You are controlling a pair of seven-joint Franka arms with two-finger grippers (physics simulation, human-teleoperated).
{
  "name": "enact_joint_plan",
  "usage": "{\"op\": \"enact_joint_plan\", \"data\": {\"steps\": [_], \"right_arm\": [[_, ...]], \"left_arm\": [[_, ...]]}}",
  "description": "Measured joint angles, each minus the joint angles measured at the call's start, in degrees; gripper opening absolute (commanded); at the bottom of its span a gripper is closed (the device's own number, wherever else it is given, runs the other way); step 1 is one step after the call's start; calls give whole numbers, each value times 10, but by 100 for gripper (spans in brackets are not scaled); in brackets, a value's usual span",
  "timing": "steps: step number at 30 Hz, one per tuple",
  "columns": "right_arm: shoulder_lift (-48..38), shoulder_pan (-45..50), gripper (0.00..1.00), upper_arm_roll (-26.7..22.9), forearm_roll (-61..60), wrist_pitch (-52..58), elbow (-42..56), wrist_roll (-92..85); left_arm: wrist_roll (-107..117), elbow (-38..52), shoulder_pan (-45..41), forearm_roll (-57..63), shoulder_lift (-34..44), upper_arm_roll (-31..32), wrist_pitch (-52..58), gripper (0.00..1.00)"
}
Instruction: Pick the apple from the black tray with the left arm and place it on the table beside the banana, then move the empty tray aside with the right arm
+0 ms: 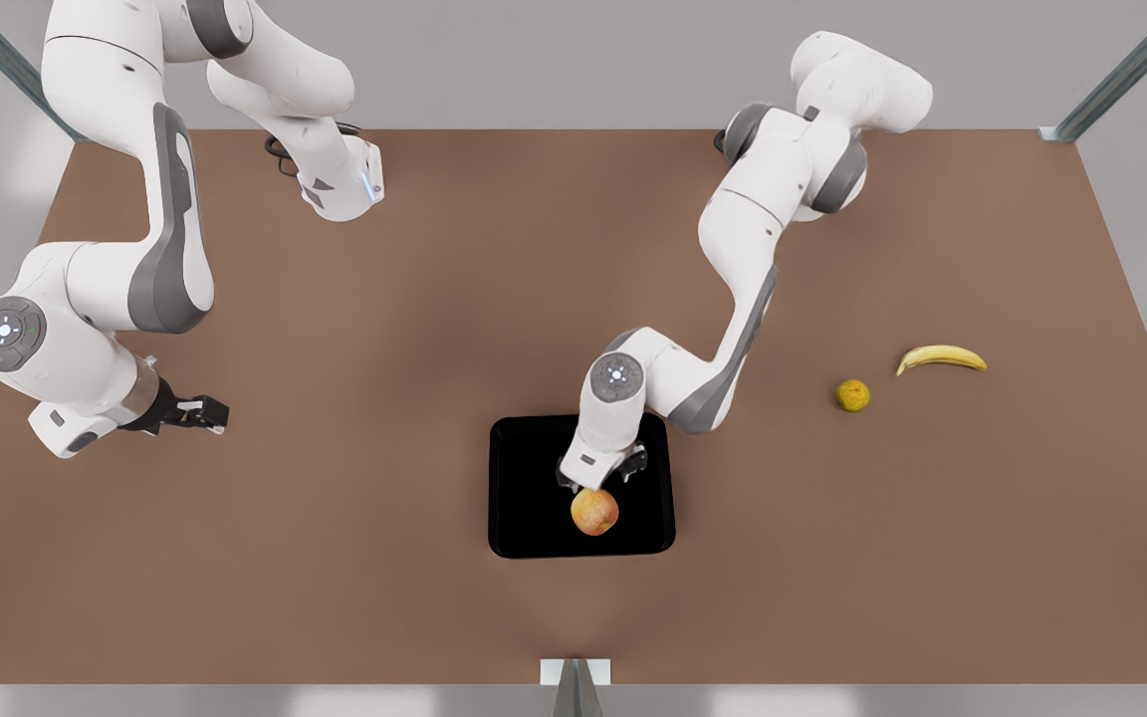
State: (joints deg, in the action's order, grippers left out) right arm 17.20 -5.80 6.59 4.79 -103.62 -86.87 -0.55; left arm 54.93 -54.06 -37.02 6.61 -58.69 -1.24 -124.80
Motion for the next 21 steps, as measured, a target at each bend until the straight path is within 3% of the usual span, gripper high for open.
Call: {"op": "enact_joint_plan", "data": {"steps": [12,21], "right_arm": [[1,0,100,0,0,0,0,1],[1,0,100,0,0,0,0,1]], "left_arm": [[188,47,-3,34,-77,-16,-120,100],[222,46,-12,54,-83,-34,-121,100]]}}
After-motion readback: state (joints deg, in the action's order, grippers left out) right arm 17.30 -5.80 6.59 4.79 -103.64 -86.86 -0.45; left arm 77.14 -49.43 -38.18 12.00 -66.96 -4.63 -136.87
